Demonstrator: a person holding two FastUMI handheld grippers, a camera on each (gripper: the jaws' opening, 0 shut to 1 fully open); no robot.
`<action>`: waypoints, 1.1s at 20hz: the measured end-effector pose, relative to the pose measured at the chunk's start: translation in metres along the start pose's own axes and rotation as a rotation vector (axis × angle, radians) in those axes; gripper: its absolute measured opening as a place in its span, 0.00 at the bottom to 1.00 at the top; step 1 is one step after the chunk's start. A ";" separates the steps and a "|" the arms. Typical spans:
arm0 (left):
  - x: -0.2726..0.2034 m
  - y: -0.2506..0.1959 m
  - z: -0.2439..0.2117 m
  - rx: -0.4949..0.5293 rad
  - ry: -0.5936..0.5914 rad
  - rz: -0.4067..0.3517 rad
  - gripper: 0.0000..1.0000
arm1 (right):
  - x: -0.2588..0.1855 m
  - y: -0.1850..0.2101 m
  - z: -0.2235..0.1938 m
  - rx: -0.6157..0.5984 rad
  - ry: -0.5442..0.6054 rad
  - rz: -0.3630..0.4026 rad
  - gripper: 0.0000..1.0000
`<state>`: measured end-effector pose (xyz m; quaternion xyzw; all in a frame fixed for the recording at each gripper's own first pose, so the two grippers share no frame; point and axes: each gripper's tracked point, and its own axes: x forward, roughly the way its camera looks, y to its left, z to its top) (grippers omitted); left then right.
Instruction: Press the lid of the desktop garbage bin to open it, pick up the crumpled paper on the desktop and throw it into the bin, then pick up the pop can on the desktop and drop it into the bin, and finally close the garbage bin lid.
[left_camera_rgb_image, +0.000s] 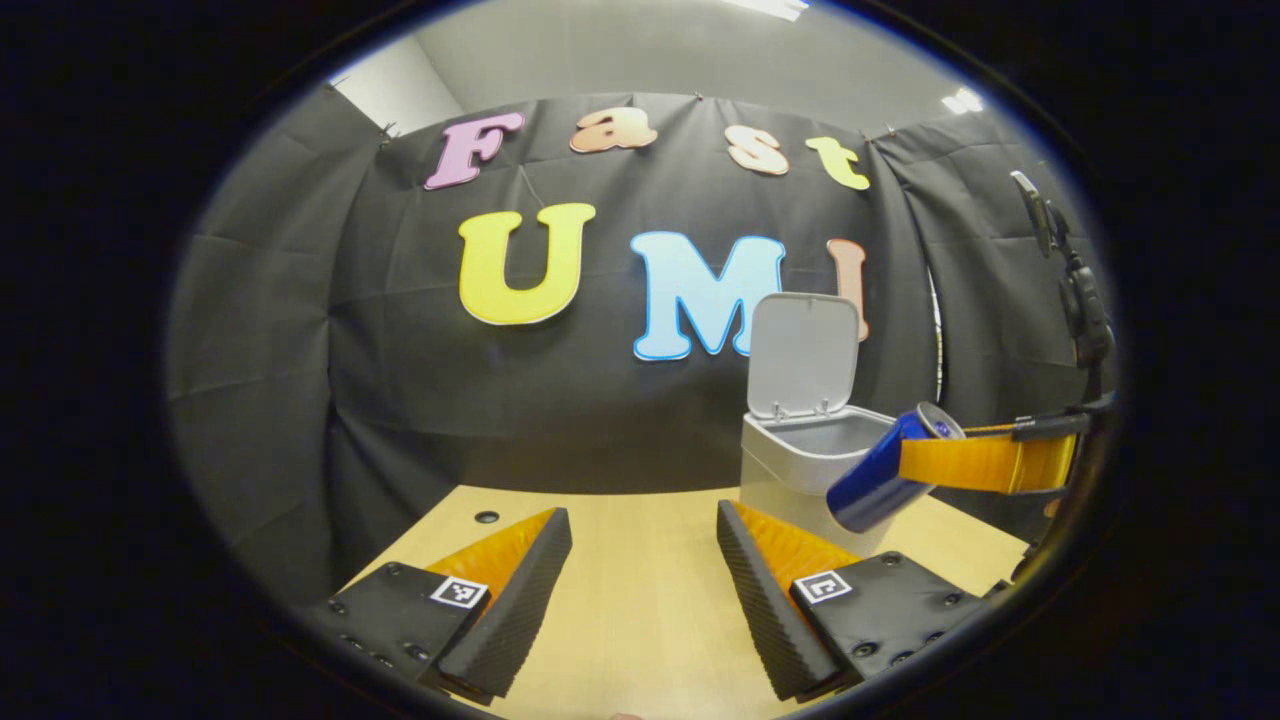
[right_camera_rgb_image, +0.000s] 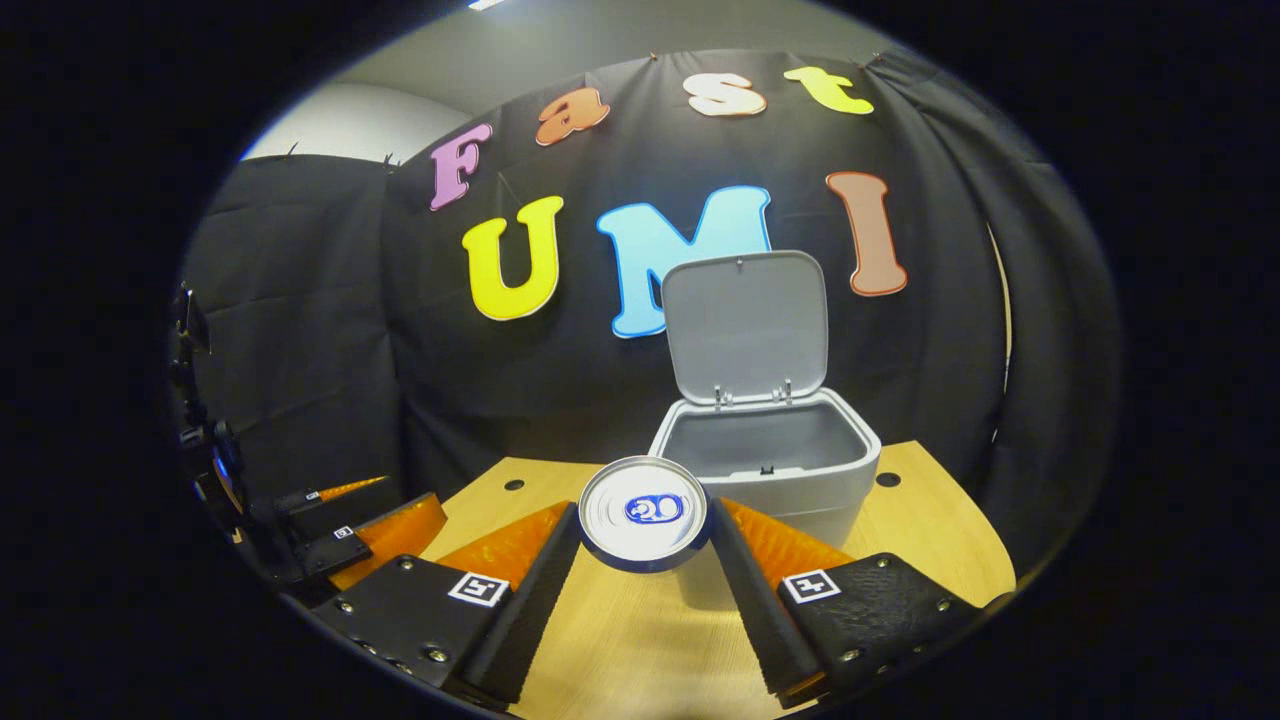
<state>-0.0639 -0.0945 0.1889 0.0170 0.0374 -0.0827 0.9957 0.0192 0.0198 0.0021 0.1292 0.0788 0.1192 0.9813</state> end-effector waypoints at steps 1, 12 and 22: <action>0.001 0.000 0.000 0.000 0.000 0.000 0.96 | 0.000 -0.001 0.008 -0.014 -0.034 -0.010 0.84; 0.003 0.008 0.002 -0.007 -0.004 0.016 0.95 | 0.040 -0.027 0.053 -0.187 -0.197 -0.145 0.84; -0.001 0.017 -0.003 -0.021 0.002 0.044 0.96 | 0.070 -0.036 0.031 -0.228 -0.114 -0.171 0.84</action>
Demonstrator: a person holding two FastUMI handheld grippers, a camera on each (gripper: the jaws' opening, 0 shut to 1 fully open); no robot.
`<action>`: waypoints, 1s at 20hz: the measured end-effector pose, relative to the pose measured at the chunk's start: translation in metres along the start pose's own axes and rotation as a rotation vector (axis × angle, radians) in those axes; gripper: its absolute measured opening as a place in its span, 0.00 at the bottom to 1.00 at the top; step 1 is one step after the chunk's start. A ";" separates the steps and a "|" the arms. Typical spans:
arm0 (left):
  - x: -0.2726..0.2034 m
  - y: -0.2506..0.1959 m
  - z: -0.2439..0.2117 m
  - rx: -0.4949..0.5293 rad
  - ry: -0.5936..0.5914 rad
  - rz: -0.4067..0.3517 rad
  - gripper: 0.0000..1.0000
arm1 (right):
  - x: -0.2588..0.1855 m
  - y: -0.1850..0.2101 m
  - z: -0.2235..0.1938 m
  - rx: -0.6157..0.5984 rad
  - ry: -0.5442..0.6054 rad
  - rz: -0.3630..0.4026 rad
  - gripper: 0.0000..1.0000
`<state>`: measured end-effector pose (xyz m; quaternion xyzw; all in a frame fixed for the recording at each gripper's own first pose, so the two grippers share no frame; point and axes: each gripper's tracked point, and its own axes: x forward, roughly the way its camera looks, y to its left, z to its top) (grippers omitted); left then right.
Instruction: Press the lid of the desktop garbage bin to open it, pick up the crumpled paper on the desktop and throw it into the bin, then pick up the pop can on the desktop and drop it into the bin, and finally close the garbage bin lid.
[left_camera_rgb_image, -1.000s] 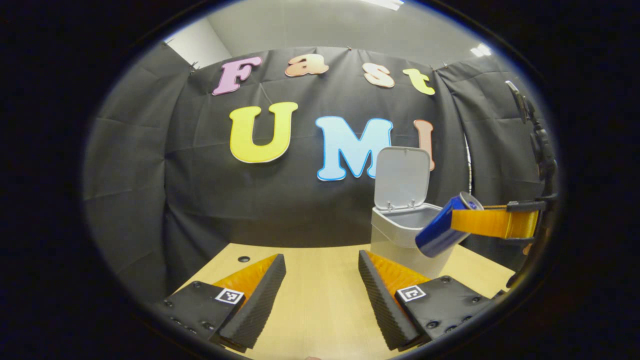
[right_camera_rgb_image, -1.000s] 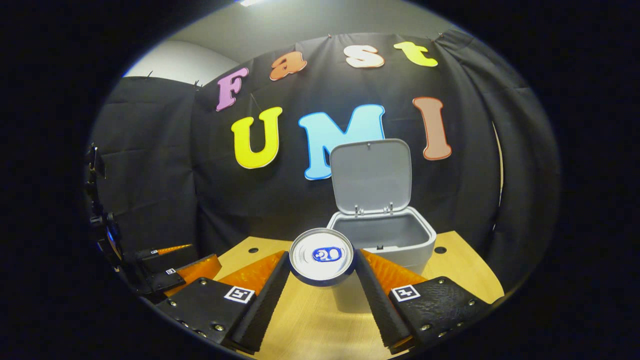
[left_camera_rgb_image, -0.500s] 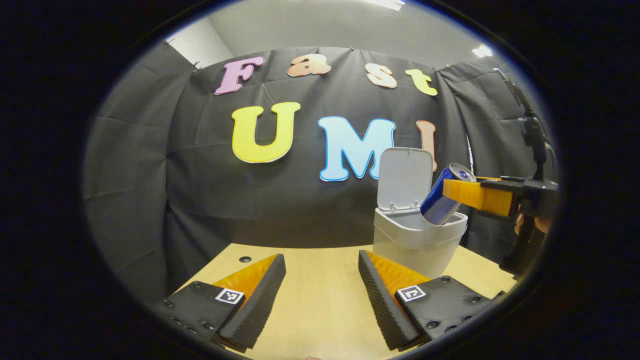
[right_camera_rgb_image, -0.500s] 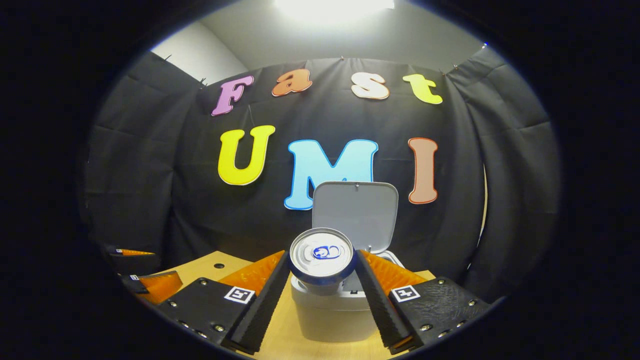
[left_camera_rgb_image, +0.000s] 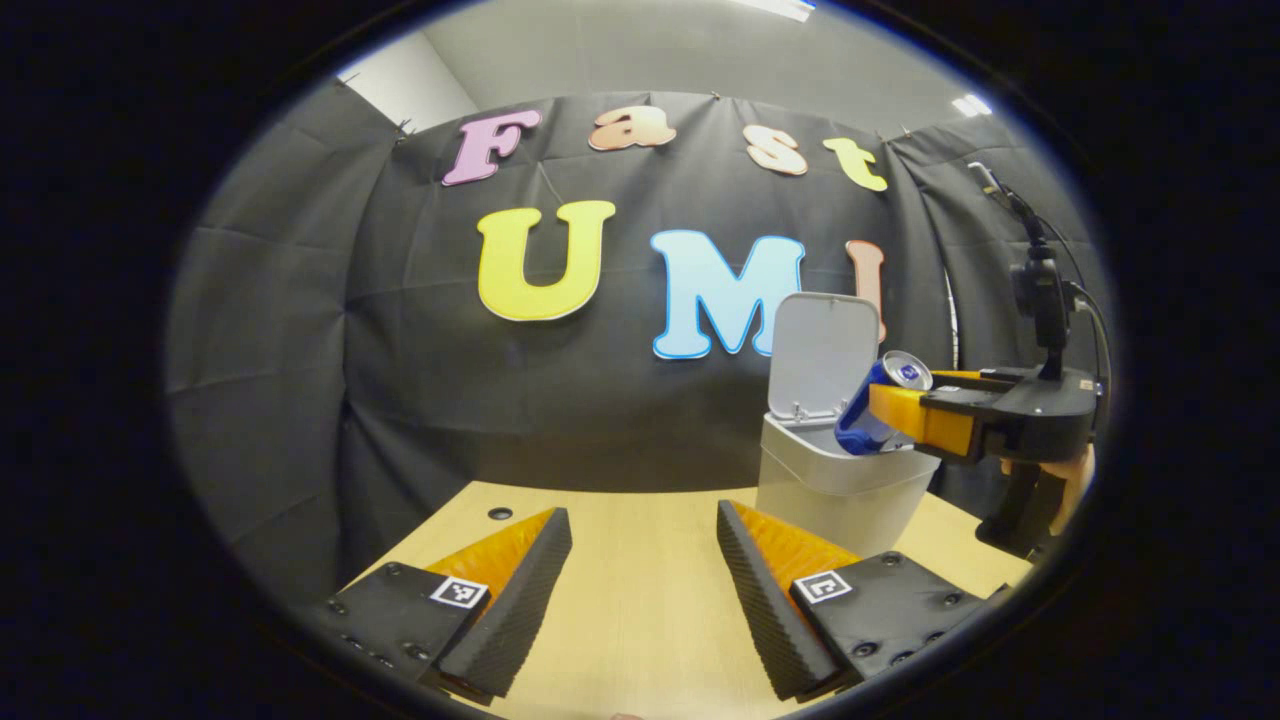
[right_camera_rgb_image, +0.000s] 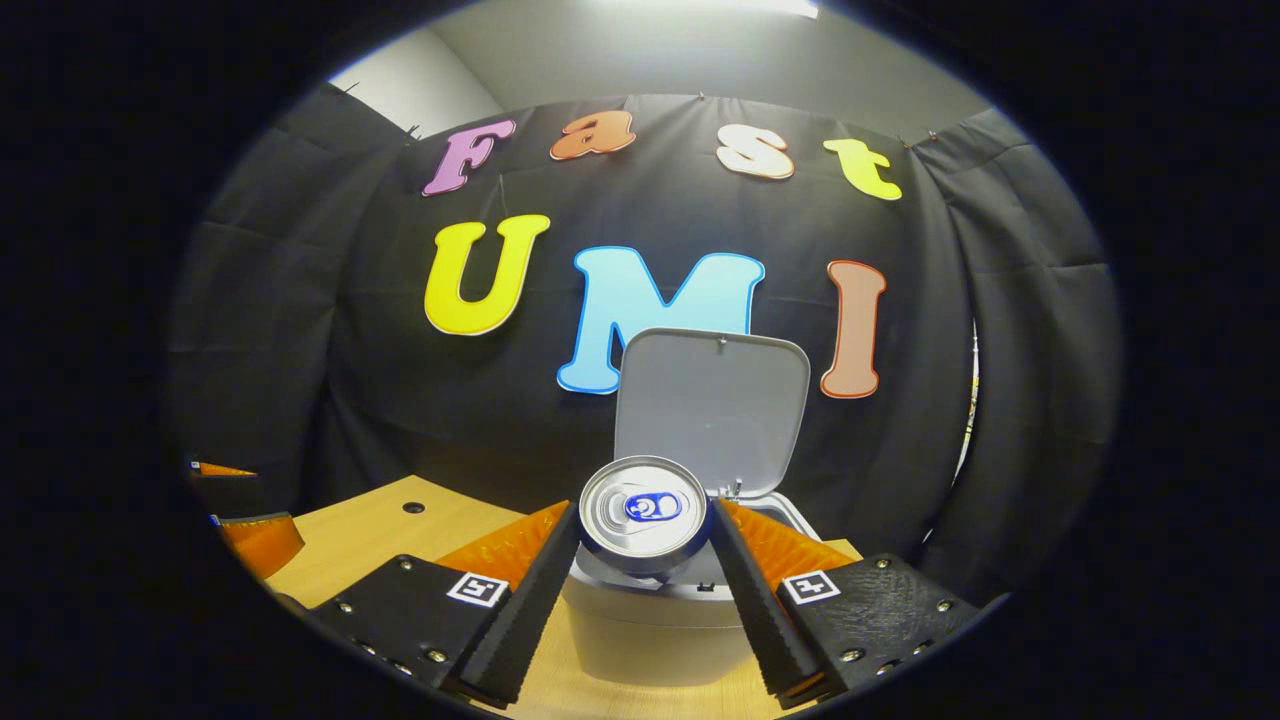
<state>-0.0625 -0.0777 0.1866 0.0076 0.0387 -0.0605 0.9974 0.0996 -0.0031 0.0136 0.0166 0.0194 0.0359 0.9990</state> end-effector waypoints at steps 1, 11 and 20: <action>0.000 0.000 0.000 -0.002 0.001 0.000 0.96 | 0.002 0.001 -0.002 0.002 0.008 0.001 0.85; 0.002 -0.002 0.004 0.003 -0.003 -0.004 0.96 | 0.005 -0.007 0.002 0.003 0.008 -0.007 0.89; 0.007 -0.003 0.007 -0.007 -0.005 -0.011 0.96 | 0.025 -0.032 0.048 -0.010 -0.029 -0.031 0.90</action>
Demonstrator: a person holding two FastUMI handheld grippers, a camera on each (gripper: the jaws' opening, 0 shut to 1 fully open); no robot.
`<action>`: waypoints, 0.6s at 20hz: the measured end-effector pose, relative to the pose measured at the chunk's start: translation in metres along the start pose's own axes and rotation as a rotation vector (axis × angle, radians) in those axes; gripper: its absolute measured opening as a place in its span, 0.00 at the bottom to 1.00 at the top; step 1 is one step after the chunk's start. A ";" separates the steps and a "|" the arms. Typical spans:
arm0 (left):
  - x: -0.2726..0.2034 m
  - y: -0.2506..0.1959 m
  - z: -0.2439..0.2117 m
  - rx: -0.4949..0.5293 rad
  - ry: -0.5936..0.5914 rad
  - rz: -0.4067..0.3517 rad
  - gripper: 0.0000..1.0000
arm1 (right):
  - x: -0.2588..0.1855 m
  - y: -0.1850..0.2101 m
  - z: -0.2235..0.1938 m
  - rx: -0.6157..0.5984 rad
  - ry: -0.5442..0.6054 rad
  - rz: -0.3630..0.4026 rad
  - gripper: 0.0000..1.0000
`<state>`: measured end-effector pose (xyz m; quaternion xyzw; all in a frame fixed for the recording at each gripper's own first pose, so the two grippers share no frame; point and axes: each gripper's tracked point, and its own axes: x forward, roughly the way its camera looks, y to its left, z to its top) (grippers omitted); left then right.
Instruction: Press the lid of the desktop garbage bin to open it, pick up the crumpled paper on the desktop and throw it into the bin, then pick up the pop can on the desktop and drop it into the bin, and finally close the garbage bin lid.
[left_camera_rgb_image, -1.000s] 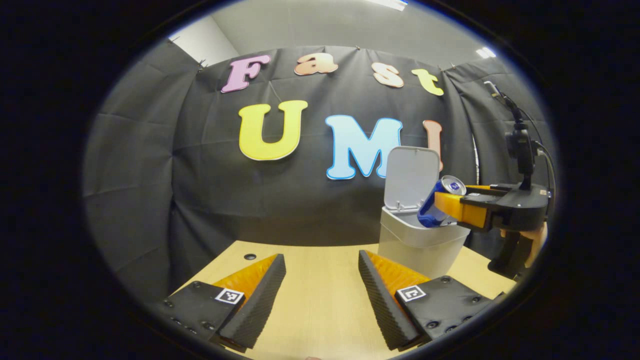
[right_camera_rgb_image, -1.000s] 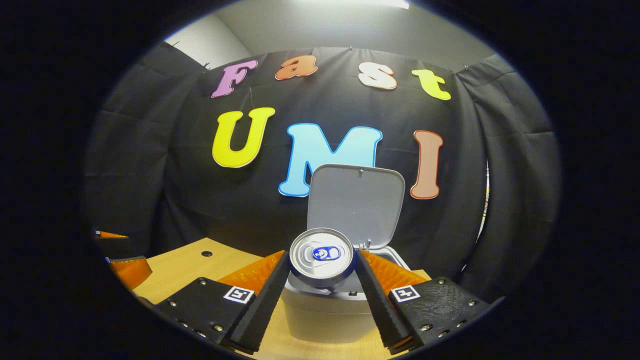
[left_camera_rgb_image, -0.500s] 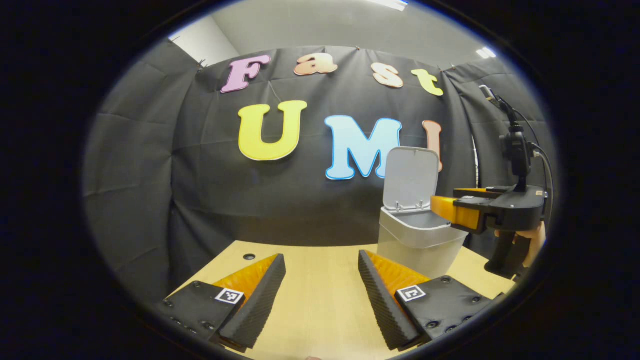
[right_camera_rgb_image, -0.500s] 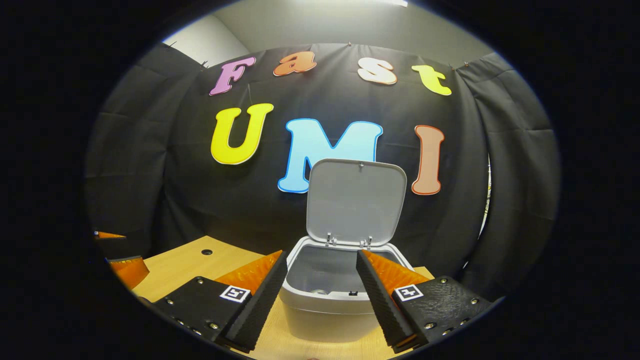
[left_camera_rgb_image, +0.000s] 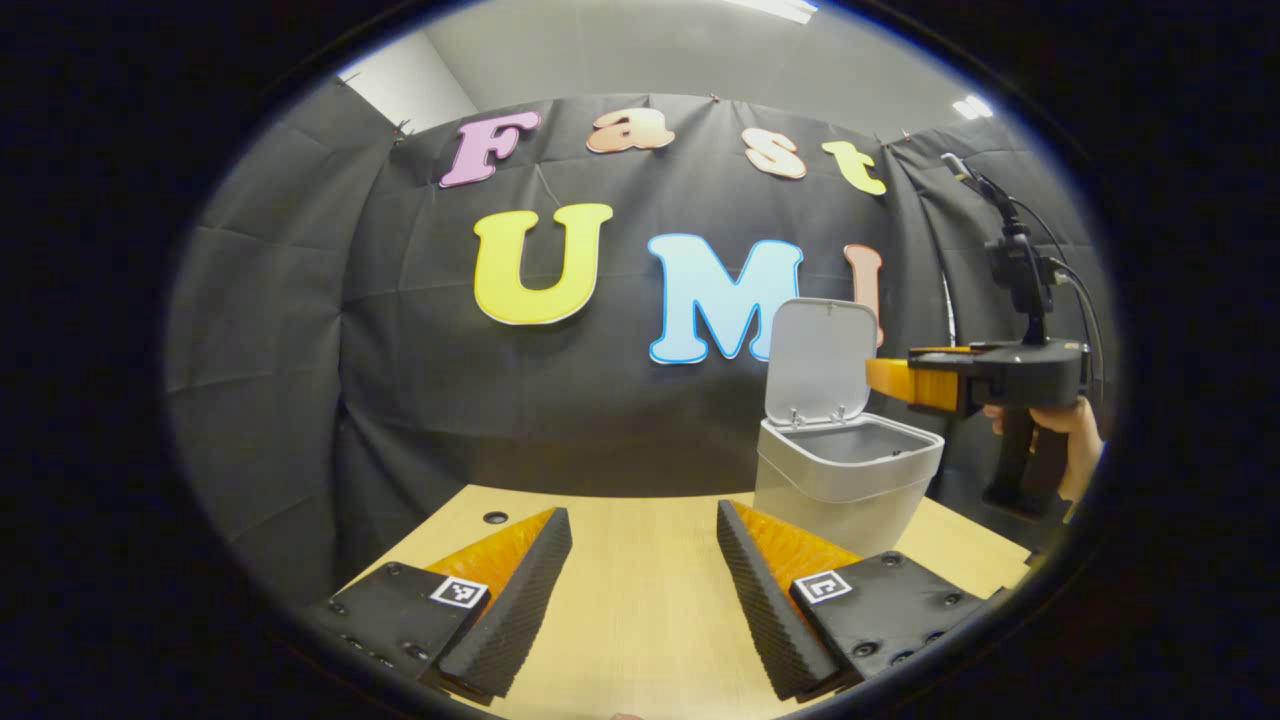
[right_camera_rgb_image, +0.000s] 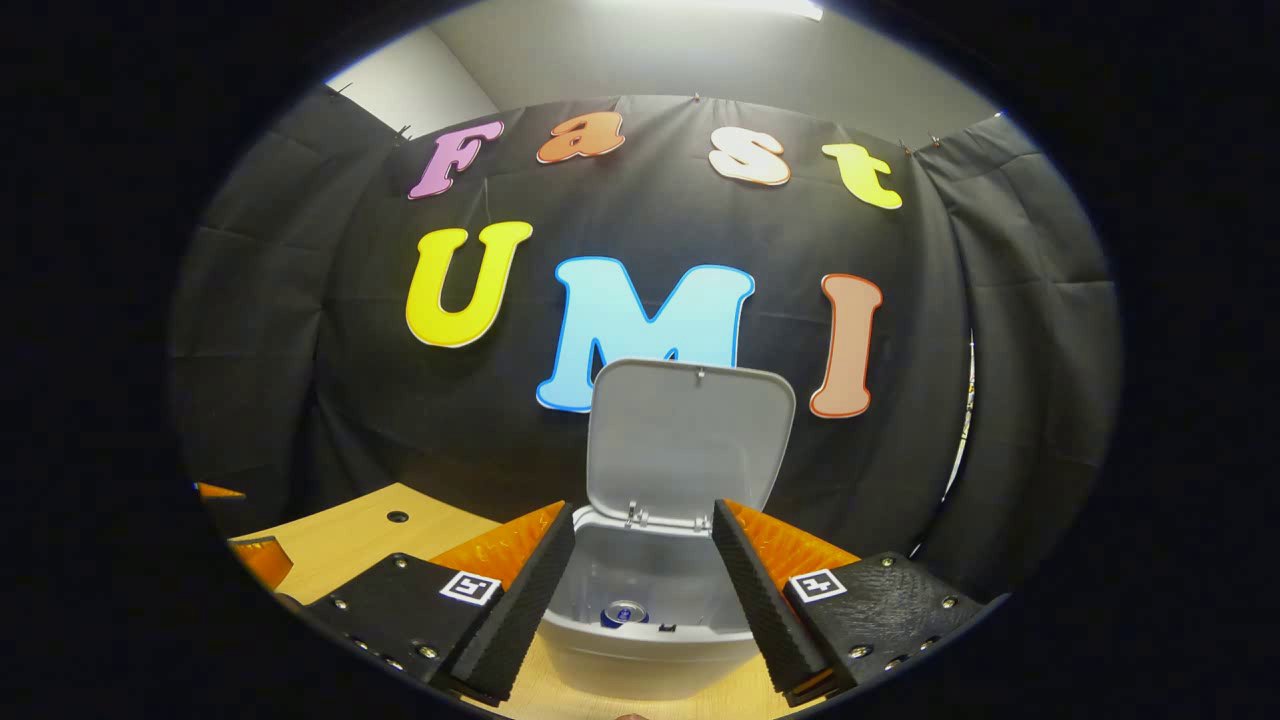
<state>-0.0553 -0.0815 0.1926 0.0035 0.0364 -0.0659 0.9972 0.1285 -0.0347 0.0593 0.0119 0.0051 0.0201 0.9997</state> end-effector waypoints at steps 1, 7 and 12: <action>0.000 0.001 0.001 -0.003 0.001 0.000 0.96 | 0.005 -0.004 0.007 -0.004 -0.006 -0.001 0.90; 0.000 0.009 0.010 0.006 -0.020 0.007 0.96 | 0.037 -0.030 0.048 -0.015 -0.068 -0.049 0.89; 0.005 0.015 0.011 0.008 -0.021 0.013 0.96 | 0.070 -0.031 0.070 -0.015 -0.075 -0.054 0.89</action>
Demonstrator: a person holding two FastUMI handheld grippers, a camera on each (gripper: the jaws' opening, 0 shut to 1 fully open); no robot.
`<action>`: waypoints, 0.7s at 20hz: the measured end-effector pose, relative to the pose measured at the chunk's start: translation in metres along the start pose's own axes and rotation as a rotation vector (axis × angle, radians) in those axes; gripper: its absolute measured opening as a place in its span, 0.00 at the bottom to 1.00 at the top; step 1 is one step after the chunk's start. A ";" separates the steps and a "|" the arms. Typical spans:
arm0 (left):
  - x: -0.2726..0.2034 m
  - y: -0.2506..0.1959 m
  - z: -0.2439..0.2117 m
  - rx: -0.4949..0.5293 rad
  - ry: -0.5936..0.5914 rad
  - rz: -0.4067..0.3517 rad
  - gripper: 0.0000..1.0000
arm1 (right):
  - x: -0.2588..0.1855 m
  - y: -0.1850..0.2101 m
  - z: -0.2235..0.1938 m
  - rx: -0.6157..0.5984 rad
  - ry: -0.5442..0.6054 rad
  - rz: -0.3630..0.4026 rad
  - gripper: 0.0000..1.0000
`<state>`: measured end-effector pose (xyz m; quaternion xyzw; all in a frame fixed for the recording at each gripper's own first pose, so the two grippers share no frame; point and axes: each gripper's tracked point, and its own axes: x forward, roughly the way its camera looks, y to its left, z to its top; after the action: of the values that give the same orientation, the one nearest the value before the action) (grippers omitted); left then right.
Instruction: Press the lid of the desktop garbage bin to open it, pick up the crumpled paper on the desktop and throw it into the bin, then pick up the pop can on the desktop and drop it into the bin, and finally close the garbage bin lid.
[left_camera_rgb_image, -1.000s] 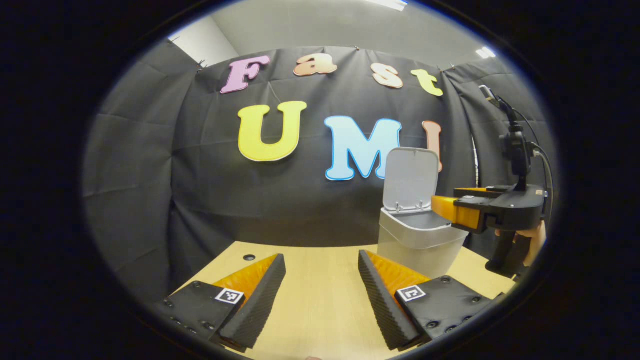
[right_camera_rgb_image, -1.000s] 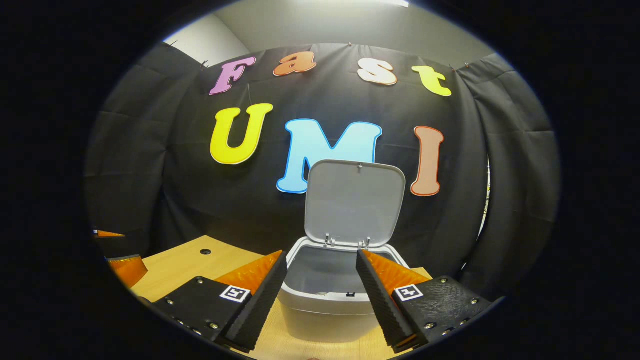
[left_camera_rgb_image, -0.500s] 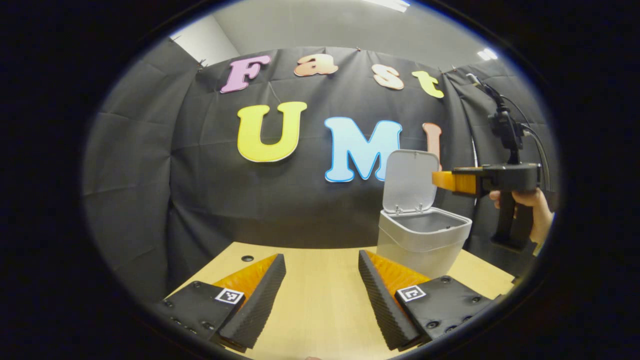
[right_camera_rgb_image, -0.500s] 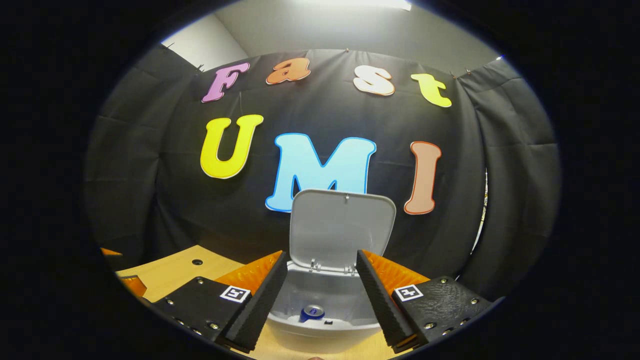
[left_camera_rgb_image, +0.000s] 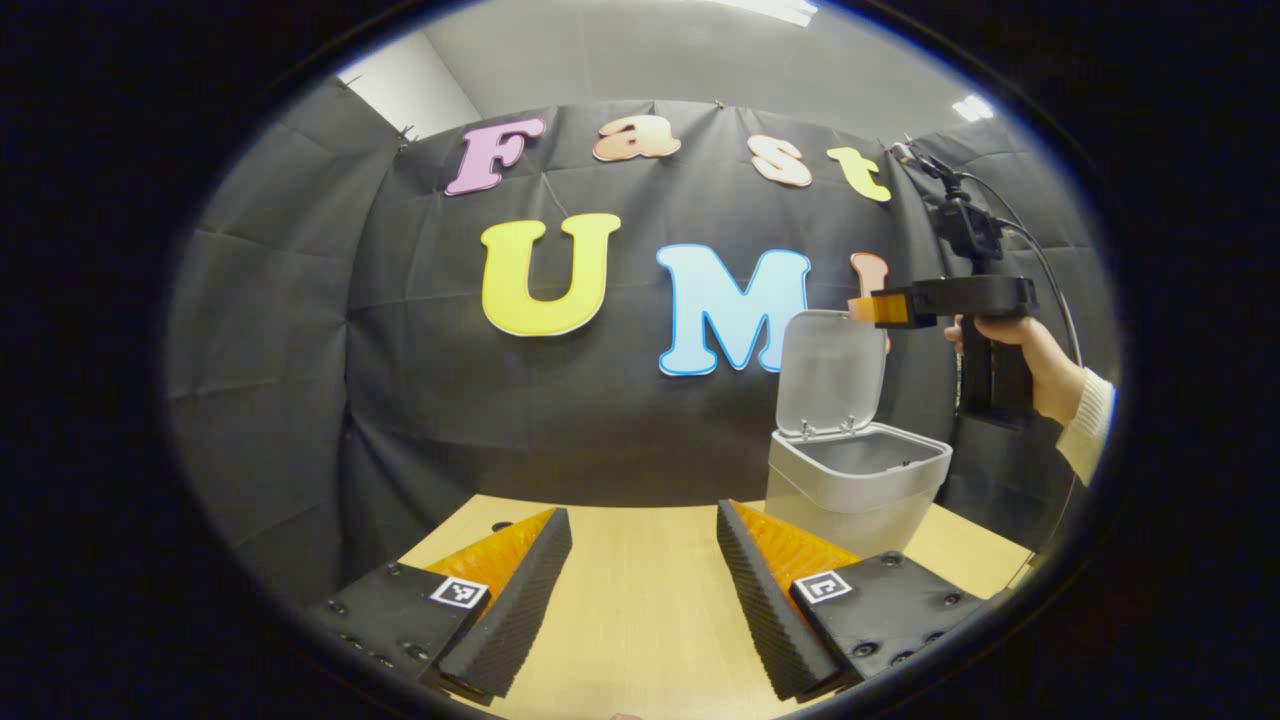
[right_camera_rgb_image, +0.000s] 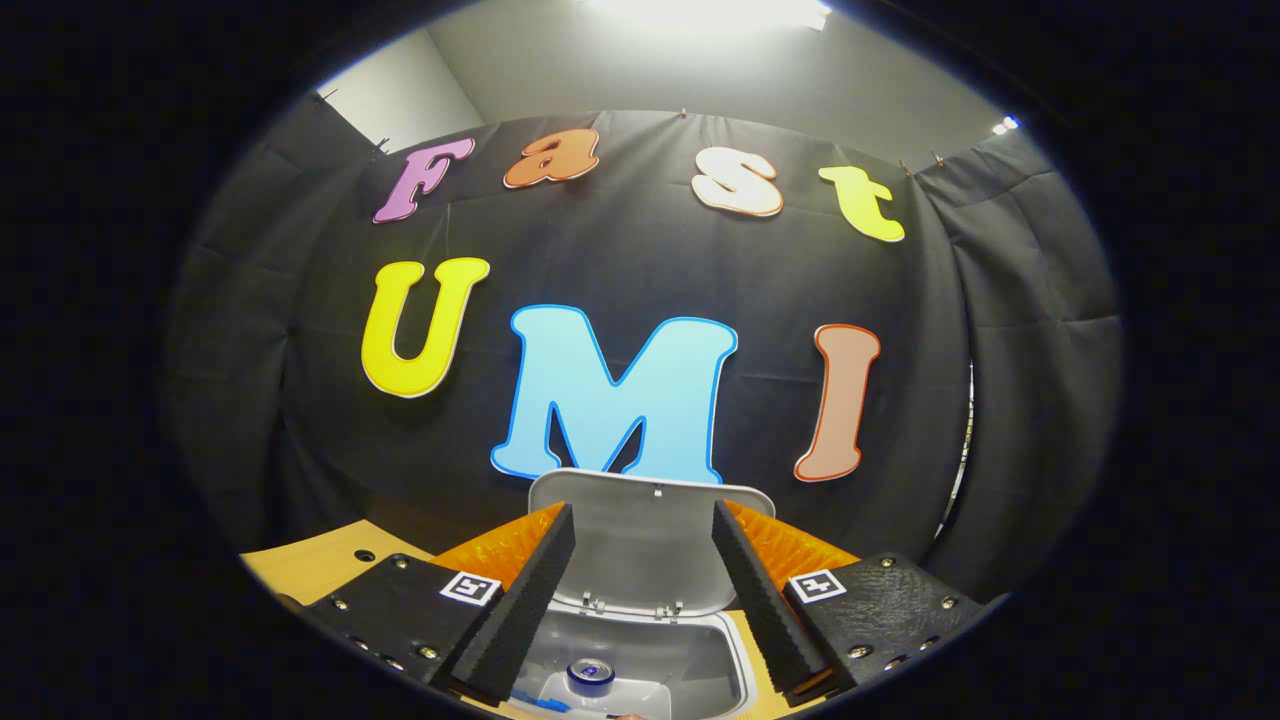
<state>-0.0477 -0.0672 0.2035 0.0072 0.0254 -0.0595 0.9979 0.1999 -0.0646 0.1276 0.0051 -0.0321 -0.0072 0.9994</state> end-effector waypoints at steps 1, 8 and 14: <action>0.000 0.001 0.000 -0.001 0.000 -0.001 0.96 | 0.007 0.001 0.003 -0.007 -0.004 -0.001 0.89; 0.008 0.010 -0.007 -0.013 0.019 0.014 0.96 | 0.048 0.000 0.020 -0.052 -0.018 -0.027 0.89; 0.009 0.025 -0.012 -0.022 0.029 0.044 0.95 | 0.068 -0.002 0.014 -0.038 0.018 -0.044 0.87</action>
<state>-0.0362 -0.0431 0.1914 -0.0022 0.0402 -0.0371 0.9985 0.2672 -0.0676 0.1458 -0.0133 -0.0230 -0.0298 0.9992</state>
